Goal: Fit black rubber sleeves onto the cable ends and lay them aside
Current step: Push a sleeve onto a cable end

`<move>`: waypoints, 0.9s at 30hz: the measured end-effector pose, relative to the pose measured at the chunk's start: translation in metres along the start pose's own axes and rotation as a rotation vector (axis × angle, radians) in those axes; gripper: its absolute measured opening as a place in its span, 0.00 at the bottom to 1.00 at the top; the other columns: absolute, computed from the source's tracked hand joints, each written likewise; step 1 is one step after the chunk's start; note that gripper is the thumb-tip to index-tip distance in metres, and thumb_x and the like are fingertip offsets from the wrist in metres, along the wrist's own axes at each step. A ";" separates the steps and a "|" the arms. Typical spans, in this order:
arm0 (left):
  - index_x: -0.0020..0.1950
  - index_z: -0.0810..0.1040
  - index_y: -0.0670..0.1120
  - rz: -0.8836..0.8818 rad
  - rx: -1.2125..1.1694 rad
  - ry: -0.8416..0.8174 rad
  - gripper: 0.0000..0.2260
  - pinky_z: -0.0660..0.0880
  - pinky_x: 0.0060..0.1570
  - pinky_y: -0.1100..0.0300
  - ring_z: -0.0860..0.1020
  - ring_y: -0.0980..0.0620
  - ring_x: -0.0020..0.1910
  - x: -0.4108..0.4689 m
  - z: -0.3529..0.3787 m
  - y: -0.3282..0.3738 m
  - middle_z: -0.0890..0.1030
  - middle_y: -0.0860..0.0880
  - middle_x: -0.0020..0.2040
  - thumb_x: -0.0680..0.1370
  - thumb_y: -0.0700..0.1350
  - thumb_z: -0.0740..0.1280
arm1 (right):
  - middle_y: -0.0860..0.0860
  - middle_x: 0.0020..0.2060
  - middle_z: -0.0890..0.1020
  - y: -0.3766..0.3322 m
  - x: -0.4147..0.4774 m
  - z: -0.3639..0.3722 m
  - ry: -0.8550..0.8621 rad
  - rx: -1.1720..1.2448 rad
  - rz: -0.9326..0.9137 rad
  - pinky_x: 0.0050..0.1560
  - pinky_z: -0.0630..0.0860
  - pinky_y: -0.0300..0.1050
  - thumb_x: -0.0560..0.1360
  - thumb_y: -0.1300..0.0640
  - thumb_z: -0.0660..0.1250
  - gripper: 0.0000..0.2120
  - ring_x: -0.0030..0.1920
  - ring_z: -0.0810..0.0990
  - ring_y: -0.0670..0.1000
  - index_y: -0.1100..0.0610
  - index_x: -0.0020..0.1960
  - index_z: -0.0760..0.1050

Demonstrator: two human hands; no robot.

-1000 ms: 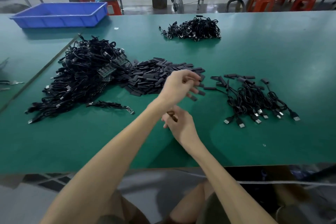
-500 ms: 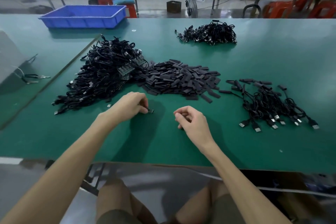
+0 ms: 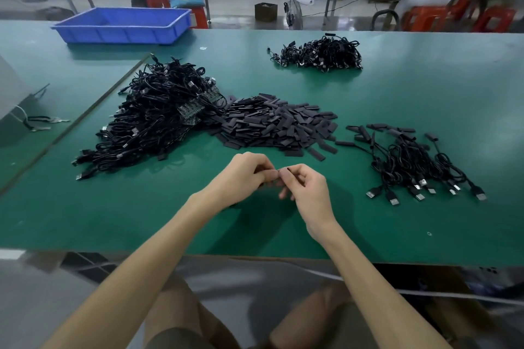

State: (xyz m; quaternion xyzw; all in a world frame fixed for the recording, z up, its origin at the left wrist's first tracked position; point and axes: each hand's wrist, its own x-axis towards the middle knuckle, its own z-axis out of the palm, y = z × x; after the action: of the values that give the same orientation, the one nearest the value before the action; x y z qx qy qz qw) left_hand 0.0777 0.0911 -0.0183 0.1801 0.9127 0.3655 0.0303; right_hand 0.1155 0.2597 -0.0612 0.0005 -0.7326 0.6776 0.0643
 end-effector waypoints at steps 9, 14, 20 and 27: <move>0.47 0.84 0.53 0.039 -0.092 0.042 0.04 0.75 0.40 0.71 0.82 0.61 0.37 -0.010 0.012 -0.004 0.86 0.55 0.38 0.81 0.47 0.70 | 0.51 0.34 0.85 0.003 0.002 -0.001 0.059 0.123 0.023 0.31 0.71 0.36 0.82 0.60 0.69 0.06 0.30 0.80 0.47 0.58 0.47 0.81; 0.43 0.83 0.55 0.013 -0.086 0.081 0.08 0.72 0.37 0.71 0.81 0.62 0.36 -0.010 0.015 -0.004 0.85 0.58 0.37 0.81 0.50 0.69 | 0.50 0.35 0.85 0.002 0.003 -0.002 0.042 0.142 0.012 0.33 0.72 0.35 0.81 0.59 0.70 0.05 0.32 0.79 0.45 0.59 0.48 0.81; 0.45 0.84 0.46 -0.052 -0.386 0.046 0.07 0.77 0.35 0.65 0.84 0.51 0.33 -0.012 0.014 -0.007 0.87 0.52 0.39 0.80 0.48 0.72 | 0.46 0.38 0.85 0.001 0.002 -0.002 -0.049 0.149 -0.001 0.39 0.73 0.32 0.79 0.58 0.74 0.01 0.35 0.79 0.42 0.56 0.50 0.83; 0.47 0.83 0.41 -0.100 -0.643 -0.119 0.10 0.80 0.39 0.57 0.82 0.47 0.35 -0.009 0.010 -0.009 0.86 0.45 0.40 0.76 0.48 0.73 | 0.49 0.43 0.86 0.001 0.004 -0.004 -0.040 0.155 0.021 0.43 0.74 0.34 0.80 0.56 0.72 0.03 0.42 0.78 0.44 0.54 0.49 0.85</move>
State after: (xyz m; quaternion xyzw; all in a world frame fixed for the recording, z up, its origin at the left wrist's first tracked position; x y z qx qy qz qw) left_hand 0.0849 0.0884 -0.0322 0.1372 0.7550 0.6218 0.1566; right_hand 0.1120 0.2639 -0.0611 0.0114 -0.6791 0.7327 0.0421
